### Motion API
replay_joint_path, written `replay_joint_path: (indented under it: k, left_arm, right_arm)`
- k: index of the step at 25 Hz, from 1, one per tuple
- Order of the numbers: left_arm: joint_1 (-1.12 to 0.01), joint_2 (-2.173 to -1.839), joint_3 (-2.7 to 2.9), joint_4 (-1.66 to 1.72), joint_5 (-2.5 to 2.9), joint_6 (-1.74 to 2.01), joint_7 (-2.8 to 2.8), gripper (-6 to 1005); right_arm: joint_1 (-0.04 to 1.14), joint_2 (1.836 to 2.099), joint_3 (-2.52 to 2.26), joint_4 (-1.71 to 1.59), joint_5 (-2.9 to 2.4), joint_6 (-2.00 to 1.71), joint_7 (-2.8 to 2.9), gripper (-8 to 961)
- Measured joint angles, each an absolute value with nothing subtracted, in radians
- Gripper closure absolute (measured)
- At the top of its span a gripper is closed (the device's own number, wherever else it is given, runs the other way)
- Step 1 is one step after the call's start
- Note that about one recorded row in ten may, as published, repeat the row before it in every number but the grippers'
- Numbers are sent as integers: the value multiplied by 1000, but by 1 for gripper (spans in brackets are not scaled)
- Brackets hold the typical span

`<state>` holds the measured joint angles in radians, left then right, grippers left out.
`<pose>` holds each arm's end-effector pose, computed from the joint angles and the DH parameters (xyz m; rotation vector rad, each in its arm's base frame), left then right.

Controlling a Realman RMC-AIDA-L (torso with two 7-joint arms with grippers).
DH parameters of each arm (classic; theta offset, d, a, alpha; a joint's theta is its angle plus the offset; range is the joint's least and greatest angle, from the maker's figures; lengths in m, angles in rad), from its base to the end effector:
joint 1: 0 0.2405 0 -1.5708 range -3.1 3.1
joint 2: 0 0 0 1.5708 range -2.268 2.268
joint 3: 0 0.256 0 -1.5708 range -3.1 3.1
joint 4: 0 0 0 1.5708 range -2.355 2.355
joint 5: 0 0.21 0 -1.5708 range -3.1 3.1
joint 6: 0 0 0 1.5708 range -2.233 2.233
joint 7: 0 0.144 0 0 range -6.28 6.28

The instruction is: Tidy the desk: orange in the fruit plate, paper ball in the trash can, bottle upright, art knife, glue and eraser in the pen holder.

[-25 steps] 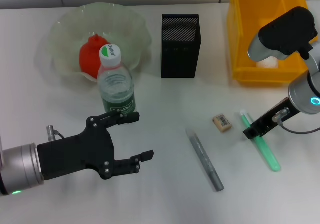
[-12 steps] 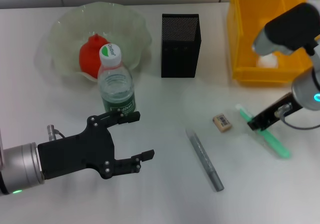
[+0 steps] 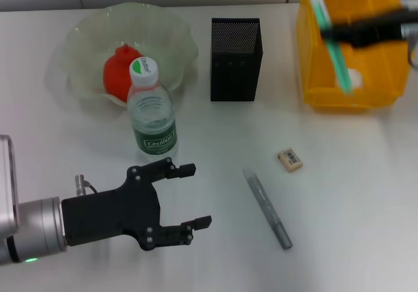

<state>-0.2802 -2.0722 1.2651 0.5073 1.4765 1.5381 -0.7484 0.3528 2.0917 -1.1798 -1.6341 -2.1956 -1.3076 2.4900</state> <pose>-0.2788 0.2404 -0.0588 -2.7642 -0.0896 -0.8547 0.1625 0.3540 0.0734 -2.3762 0.8891 0.3432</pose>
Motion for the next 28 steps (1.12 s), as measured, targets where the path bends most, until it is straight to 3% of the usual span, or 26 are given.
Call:
replay_joint_path:
  k: [5, 12, 18, 28]
  left_arm:
    - [-281, -2073, 1268, 502, 1477, 1534, -748, 186]
    - [-281, -2074, 1269, 494, 1474, 1531, -748, 186]
    - [-281, -2074, 1269, 492, 1473, 1531, -749, 186]
    - [-287, -2074, 1269, 492, 1472, 1531, -749, 186]
  right_arm:
    - [320, 2089, -1239, -1410, -1745, -981, 2027, 766]
    - [455, 2086, -1287, -915, -1151, -936, 1324, 754]
    - [650, 2085, -1273, -530, -1082, -928, 1063, 744]
    - [691, 2088, -1269, -447, -1081, -927, 1017, 728]
